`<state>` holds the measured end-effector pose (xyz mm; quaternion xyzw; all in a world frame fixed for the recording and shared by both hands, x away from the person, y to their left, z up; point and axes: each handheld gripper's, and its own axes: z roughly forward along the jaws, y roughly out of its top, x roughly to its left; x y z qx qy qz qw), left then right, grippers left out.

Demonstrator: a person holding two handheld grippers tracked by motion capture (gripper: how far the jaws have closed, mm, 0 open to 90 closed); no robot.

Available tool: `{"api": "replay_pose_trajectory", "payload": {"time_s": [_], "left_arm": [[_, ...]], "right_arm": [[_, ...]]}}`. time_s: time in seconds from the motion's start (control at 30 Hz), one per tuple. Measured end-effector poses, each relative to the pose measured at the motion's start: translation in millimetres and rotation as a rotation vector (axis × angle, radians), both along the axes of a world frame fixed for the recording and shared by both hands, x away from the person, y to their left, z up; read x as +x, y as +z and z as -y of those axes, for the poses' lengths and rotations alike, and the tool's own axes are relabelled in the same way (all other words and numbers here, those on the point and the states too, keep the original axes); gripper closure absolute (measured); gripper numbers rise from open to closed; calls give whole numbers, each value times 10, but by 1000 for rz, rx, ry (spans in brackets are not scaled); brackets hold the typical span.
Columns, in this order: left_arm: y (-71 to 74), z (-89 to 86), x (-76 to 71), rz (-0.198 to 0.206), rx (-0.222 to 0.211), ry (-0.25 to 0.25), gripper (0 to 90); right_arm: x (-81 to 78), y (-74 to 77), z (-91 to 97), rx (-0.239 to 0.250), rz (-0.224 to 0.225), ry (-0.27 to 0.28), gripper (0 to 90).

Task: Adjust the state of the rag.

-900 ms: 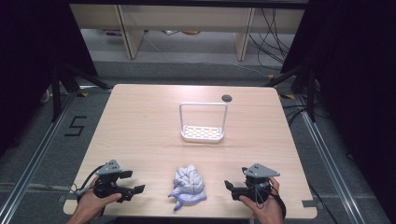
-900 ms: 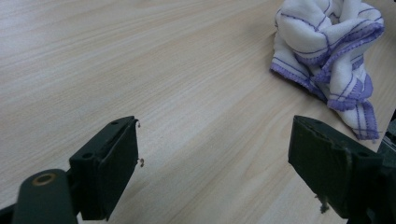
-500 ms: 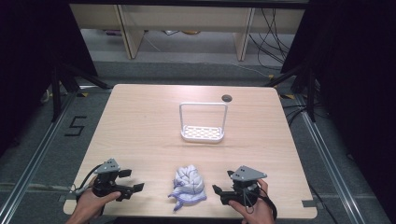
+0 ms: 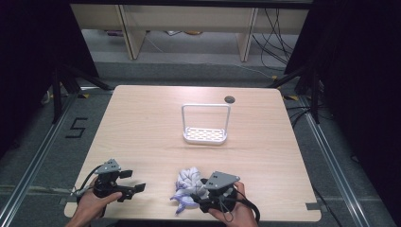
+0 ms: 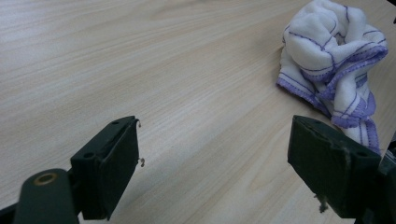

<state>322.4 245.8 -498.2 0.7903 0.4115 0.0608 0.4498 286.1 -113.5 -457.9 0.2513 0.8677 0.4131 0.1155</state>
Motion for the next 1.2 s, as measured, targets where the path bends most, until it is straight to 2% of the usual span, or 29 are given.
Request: {"api": "replay_pose_trajectory", "payload": {"time_s": [0.03, 0.07, 0.1, 0.2, 0.23, 0.3, 0.37, 0.43, 0.5, 0.57, 0.6, 0.63, 0.83, 0.87, 0.93, 0.97, 1.0, 1.03, 1.07, 1.13, 1.17, 1.2], "left_arm": [[-2, 1, 0, 0, 0, 1, 159], [-2, 1, 0, 0, 0, 1, 159], [-4, 9, -1, -2, -8, 0, 160], [-2, 13, -5, -6, -7, 0, 160], [-9, 20, -9, 7, -12, 6, 161], [-3, 15, -7, -2, -4, -2, 161], [-4, 14, -6, -4, -6, -4, 161], [-8, 19, -8, 3, -9, 0, 161], [-7, 18, -9, 3, -8, -2, 161], [-3, 18, -11, -1, -11, -6, 161], [0, 18, -12, -2, -12, -8, 161], [2, 21, -12, 2, -18, -12, 161], [25, 48, -20, 7, -24, -26, 169], [25, 59, -25, 14, -33, -24, 169], [37, 86, -32, 23, -44, -30, 172], [37, 86, -32, 23, -44, -30, 174], [48, 85, -30, 18, -34, -43, 174], [60, 121, -41, 21, -42, -48, 188], [60, 121, -41, 21, -42, -48, 194], [87, 195, -58, 23, -37, -77, 198], [90, 233, -67, 28, -45, -87, 204], [90, 233, -67, 28, -45, -87, 213]], "right_arm": [[0, 7, -94, -11, 5, 10, 476], [0, 7, -94, -11, 5, 10, 476], [10, 9, -183, -34, 9, 26, 505], [41, -4, -262, -60, 26, 39, 534], [69, -24, -336, -77, 46, 47, 557], [99, -26, -385, -99, 47, 61, 594], [114, -37, -413, -104, 46, 57, 611], [154, -57, -459, -133, 44, 43, 640], [203, -90, -488, -152, 61, 40, 723], [226, -90, -502, -137, 52, 66, 816], [225, -55, -493, -132, 51, 73, 835], [229, 23, -458, -121, 69, 71, 850], [213, 377, -264, -12, 89, 51, 856], [213, 377, -264, -12, 89, 51, 856], [192, 545, -153, 47, 104, 56, 856], [192, 545, -153, 47, 104, 56, 856], [179, 602, -111, 61, 103, 54, 856], [164, 702, -20, 81, 113, 42, 856], [164, 702, -20, 81, 113, 42, 856], [179, 799, 150, 95, 144, 15, 857], [190, 812, 217, 102, 121, 3, 857], [190, 812, 217, 102, 121, 3, 857]]}}
